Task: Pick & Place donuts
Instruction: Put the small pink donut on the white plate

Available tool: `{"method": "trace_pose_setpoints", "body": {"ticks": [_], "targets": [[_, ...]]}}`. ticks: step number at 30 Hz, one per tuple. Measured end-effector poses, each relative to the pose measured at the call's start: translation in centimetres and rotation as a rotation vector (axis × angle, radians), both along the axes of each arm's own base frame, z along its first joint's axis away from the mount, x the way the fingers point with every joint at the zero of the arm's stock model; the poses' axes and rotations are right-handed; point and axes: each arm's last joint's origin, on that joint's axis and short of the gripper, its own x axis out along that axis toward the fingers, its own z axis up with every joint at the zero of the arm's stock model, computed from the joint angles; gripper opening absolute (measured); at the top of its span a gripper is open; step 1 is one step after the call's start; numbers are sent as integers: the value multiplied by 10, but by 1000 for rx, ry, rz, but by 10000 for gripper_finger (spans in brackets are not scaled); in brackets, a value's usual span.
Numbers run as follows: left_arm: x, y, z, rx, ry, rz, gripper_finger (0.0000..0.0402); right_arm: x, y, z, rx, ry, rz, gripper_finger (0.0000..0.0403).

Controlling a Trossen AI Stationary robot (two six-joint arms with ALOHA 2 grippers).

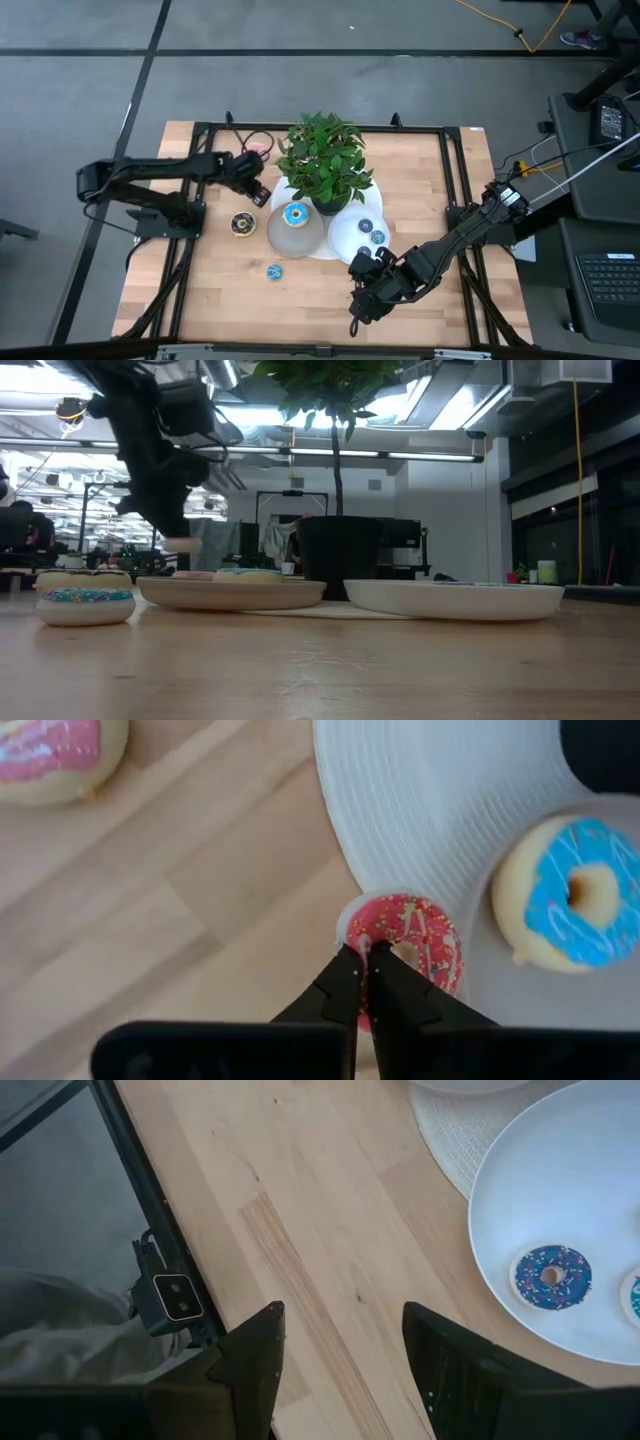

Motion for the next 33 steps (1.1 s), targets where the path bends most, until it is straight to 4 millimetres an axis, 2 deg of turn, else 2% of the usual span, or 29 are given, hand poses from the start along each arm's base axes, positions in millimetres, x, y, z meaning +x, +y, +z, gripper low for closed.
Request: {"method": "trace_pose_setpoints", "body": {"ticks": [12, 33], "targets": [[-8, -39, 13, -36, -41, -84, 8, 0, 0, 0, 0, 0, 0, 204], [-12, -124, 15, -123, -112, -137, 8, 0, 0, 0, 0, 0, 0, 204]]}}
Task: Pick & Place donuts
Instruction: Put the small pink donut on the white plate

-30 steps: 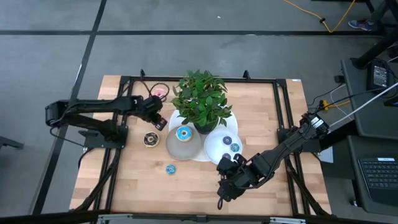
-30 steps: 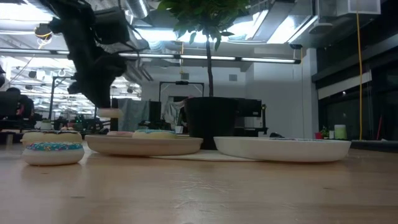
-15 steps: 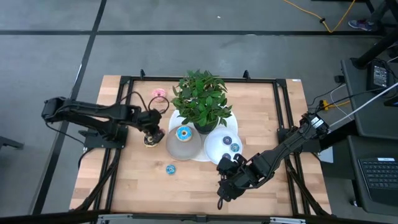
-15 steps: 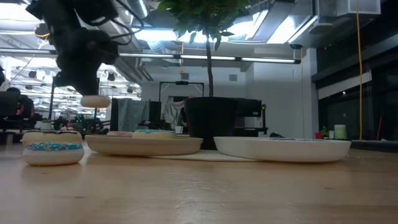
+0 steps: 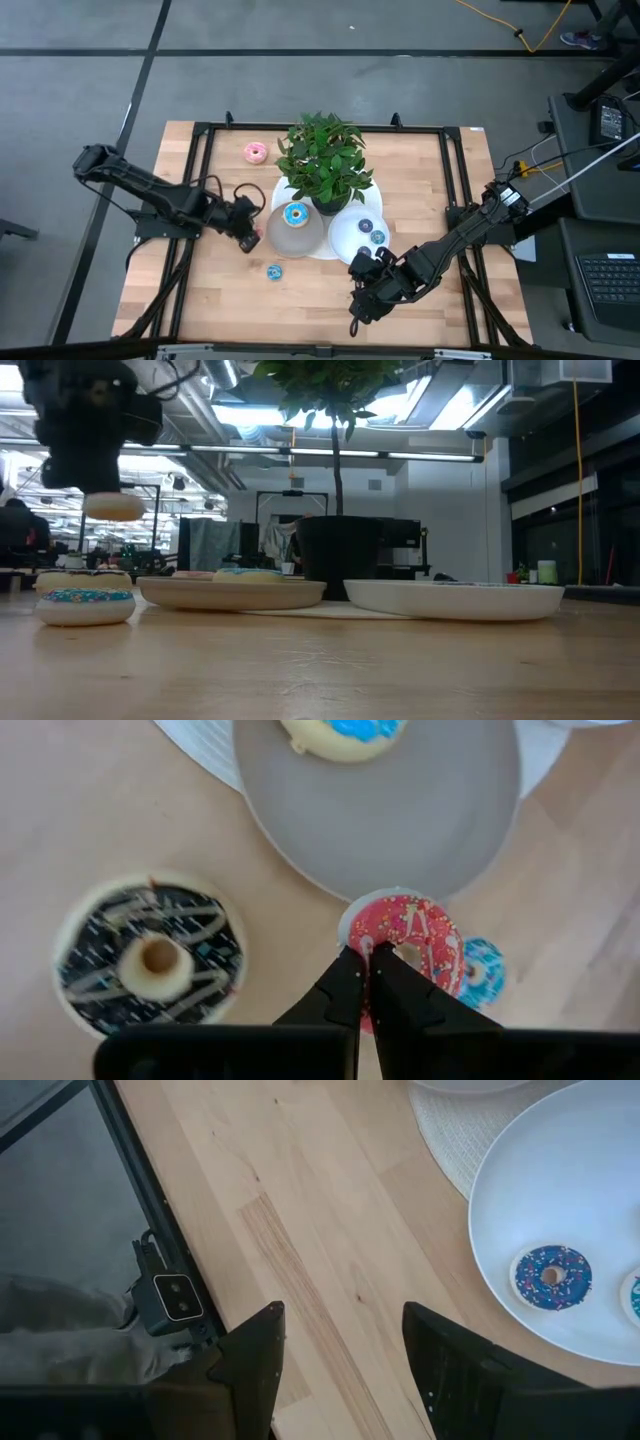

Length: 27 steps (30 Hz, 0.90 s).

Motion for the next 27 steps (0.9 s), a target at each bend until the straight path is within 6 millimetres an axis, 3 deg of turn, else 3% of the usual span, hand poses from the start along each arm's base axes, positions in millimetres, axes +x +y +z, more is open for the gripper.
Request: {"method": "trace_pose_setpoints", "body": {"ticks": [9, 27], "targets": [[4, -28, 12, -3, -40, 22, 7, 0, 0, 0, 0, 0, 0, 204], [76, -87, 36, -8, -42, 41, 4, 0, 0, 0, 4, -6, 0, 204]]}}
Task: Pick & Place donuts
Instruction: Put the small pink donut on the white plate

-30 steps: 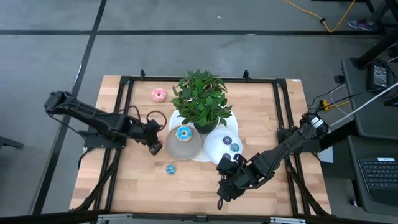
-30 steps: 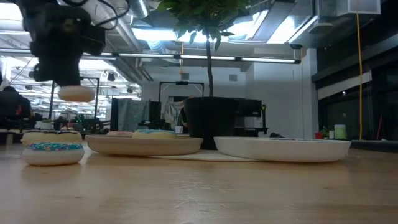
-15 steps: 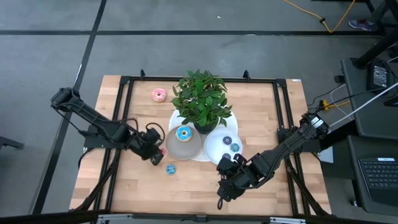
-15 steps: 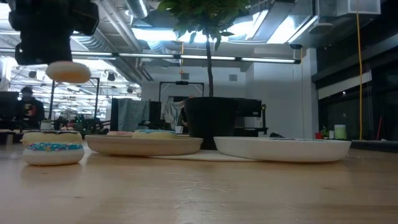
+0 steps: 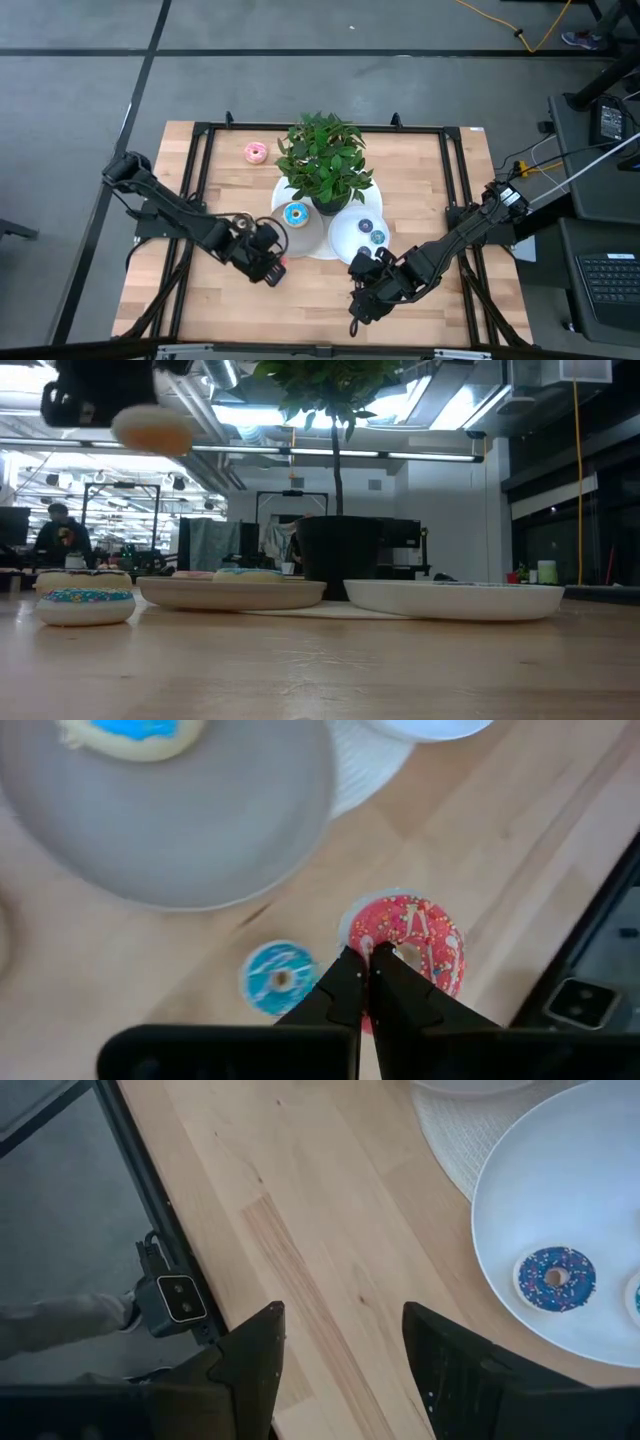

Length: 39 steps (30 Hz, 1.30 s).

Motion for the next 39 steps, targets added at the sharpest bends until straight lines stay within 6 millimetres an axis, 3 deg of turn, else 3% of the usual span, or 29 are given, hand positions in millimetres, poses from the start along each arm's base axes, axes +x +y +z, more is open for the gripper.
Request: {"method": "trace_pose_setpoints", "body": {"ticks": [21, 31, 39], "targets": [[64, -44, 42, 62, -2, 24, 4, 1, 0, 0, 6, -8, 0, 204], [97, -47, 54, 76, -3, 27, 3, 1, 1, 0, 6, -8, 0, 204], [113, -49, 50, 67, 15, 14, 3, 1, 1, 0, 7, -9, 0, 204]]}}
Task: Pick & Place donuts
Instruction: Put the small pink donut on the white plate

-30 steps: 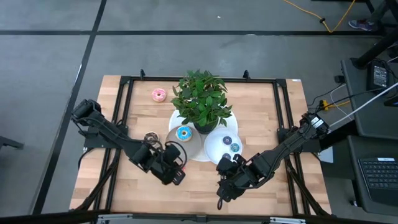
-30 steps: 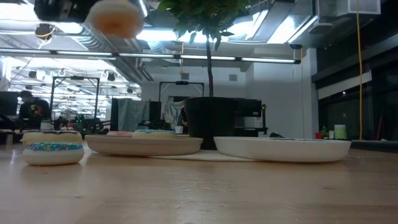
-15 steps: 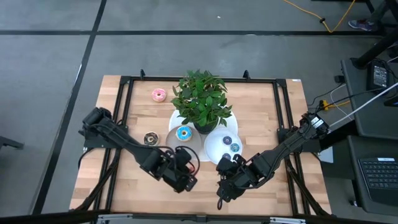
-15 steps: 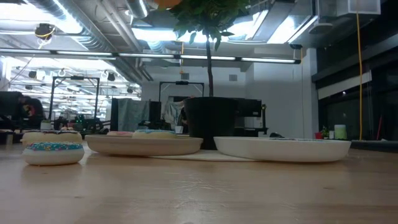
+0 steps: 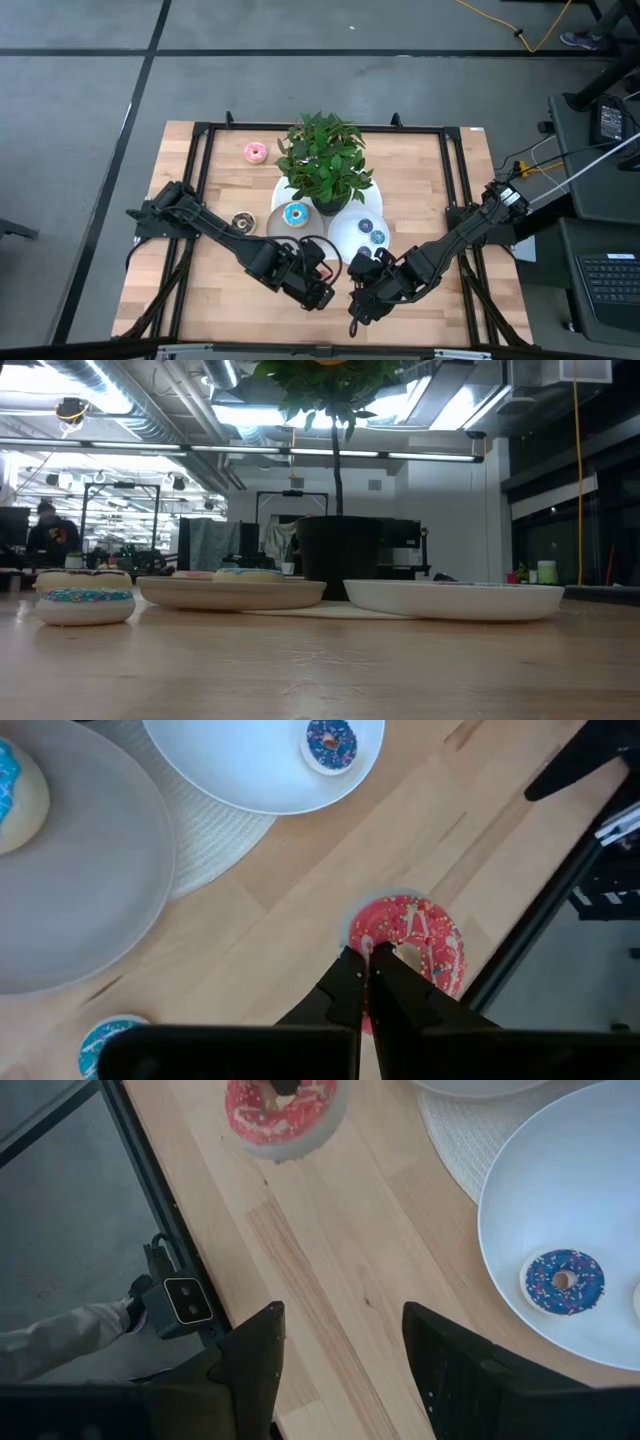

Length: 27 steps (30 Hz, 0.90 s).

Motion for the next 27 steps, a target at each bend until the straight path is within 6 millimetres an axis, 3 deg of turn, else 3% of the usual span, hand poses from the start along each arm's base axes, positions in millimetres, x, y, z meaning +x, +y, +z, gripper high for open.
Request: {"method": "trace_pose_setpoints", "body": {"ticks": [8, 27], "targets": [[4, 8, -1, 7, 11, -2, 3, 0, 0, 0, 2, -3, 0, 204], [3, 5, -1, -22, 27, -30, 3, 3, 2, 2, 42, -38, -21, 204]]}}
